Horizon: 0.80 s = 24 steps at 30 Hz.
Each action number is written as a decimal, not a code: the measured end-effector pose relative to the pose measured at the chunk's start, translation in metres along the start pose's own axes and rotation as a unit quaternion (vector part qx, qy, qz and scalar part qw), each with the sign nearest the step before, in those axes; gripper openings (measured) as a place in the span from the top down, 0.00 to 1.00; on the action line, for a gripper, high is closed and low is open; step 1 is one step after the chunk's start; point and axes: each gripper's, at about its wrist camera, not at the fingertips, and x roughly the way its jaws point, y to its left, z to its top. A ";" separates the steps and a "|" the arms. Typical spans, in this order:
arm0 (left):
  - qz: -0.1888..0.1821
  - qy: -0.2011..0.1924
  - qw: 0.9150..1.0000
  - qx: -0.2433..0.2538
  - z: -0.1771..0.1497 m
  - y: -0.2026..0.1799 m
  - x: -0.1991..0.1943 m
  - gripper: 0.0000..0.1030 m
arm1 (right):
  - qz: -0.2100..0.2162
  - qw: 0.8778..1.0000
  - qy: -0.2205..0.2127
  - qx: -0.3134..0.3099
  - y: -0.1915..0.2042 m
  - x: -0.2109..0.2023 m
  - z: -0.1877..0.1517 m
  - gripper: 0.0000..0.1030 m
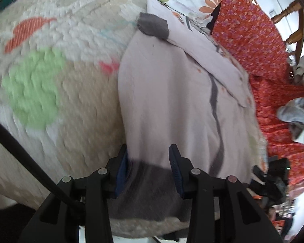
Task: Fold small clothes
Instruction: 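Grasp the grey ribbed hem with both tools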
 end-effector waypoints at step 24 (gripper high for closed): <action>0.059 -0.041 0.997 -0.002 -0.023 -0.005 -0.027 0.93 | -0.104 0.993 -0.013 -0.048 0.020 0.001 -0.039 0.91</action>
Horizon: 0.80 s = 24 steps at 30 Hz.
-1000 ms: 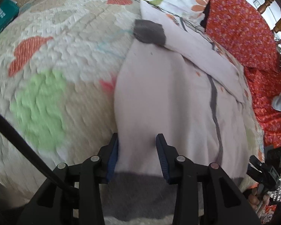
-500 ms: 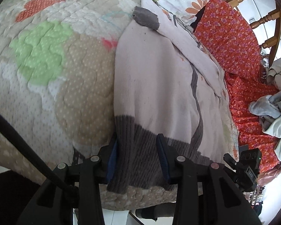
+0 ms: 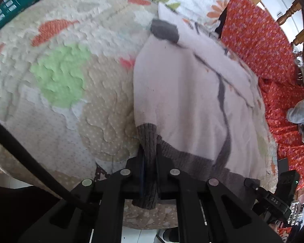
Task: Fold small clothes
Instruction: 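Grasp the grey ribbed hem with both tools, then lift the hem with both tools and fold it toward the collar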
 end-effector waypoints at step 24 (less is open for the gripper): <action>0.028 -0.023 0.999 -0.020 -0.034 0.017 -0.035 0.53 | -0.020 0.998 0.050 0.012 -0.020 -0.027 -0.034 0.65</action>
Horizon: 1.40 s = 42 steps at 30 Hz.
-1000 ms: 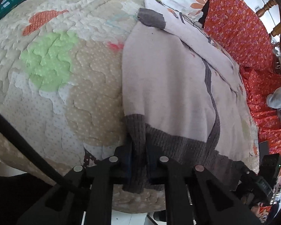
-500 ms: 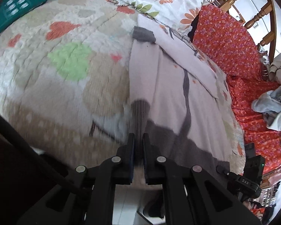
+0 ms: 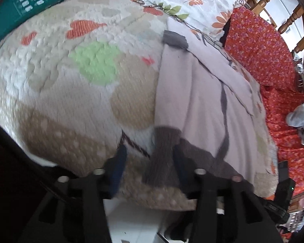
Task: Fold small clothes
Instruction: 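Lift the hem with both tools and fold it toward the collar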
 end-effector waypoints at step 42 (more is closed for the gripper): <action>-0.046 -0.060 0.997 -0.012 0.258 -0.091 0.100 0.93 | -0.077 0.988 -0.112 -0.071 0.093 0.006 0.271 0.95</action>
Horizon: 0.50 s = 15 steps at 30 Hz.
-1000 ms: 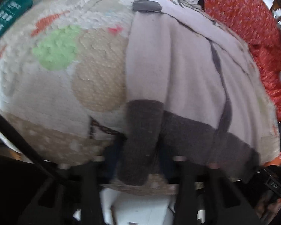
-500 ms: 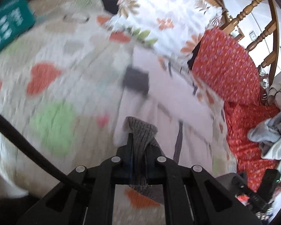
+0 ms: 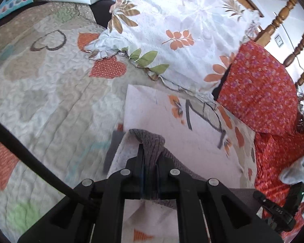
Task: Fold small clothes
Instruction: 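Lift the hem with both tools and fold it toward the collar, then open both tools to release the grey hem onto the cardigan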
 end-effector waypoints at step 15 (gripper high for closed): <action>0.009 -0.026 0.999 -0.019 0.042 0.000 0.074 0.44 | 0.056 0.992 0.027 0.107 -0.070 0.112 0.070 0.93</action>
